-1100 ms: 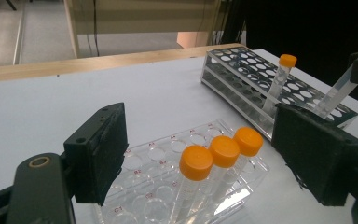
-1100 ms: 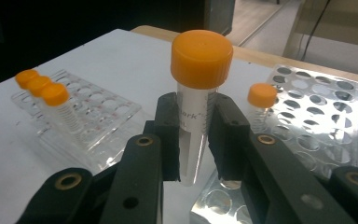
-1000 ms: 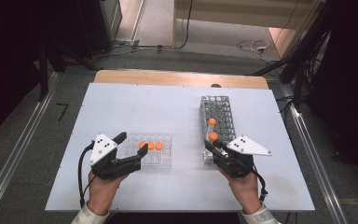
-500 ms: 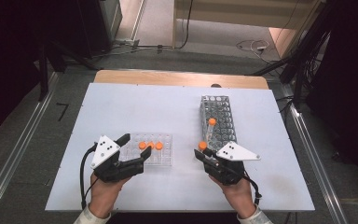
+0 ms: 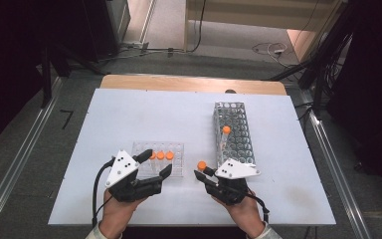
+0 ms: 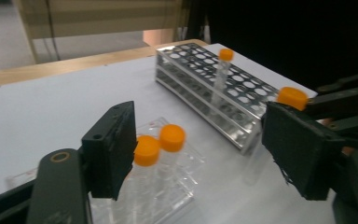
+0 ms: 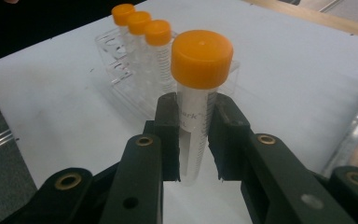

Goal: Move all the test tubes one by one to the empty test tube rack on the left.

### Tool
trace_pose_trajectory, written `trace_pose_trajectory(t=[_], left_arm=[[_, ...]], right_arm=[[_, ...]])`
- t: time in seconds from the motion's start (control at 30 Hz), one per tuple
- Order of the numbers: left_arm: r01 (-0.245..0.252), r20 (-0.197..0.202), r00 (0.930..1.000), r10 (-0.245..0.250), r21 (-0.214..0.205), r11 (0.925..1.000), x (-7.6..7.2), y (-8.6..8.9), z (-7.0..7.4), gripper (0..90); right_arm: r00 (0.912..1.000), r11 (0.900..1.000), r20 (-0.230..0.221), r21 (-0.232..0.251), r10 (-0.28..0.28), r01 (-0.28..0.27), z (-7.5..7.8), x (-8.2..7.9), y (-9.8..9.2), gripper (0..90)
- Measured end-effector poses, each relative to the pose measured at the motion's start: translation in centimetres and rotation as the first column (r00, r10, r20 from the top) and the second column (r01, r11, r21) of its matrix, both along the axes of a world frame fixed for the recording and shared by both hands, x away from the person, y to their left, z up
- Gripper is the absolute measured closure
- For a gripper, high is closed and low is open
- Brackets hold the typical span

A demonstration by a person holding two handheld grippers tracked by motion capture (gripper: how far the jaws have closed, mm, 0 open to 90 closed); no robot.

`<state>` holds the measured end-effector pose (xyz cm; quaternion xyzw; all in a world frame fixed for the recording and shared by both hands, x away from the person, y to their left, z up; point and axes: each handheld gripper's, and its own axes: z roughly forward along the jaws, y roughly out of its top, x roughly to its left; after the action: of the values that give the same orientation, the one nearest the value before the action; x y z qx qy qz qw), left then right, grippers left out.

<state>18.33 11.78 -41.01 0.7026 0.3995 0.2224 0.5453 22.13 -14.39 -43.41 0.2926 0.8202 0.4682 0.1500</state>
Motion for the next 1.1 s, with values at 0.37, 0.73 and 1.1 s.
trace_pose_trajectory(t=[0.37, 0.73, 1.1], left_arm=[[0.144, -0.022, 0.9893, -0.144, 0.018, 0.9894, -0.7, -2.9, -0.7, 43.8], [0.162, -0.034, 0.9863, -0.161, 0.028, 0.9864, -0.6, -3.4, -1.4, 65.0], [0.167, -0.042, 0.9853, -0.166, 0.024, 0.9857, -0.6, -3.0, -1.2, 69.9]], right_arm=[[0.9965, 0.9963, 0.006, -0.020, 0.084, -0.084, -0.7, -1.0, 2.6, 72.2], [0.9929, 0.9928, 0.011, -0.018, 0.119, -0.118, -0.6, -1.6, 3.5, 72.2], [0.9893, 0.9894, -0.016, -0.012, 0.145, -0.145, -0.6, -1.6, 3.6, 50.2]])
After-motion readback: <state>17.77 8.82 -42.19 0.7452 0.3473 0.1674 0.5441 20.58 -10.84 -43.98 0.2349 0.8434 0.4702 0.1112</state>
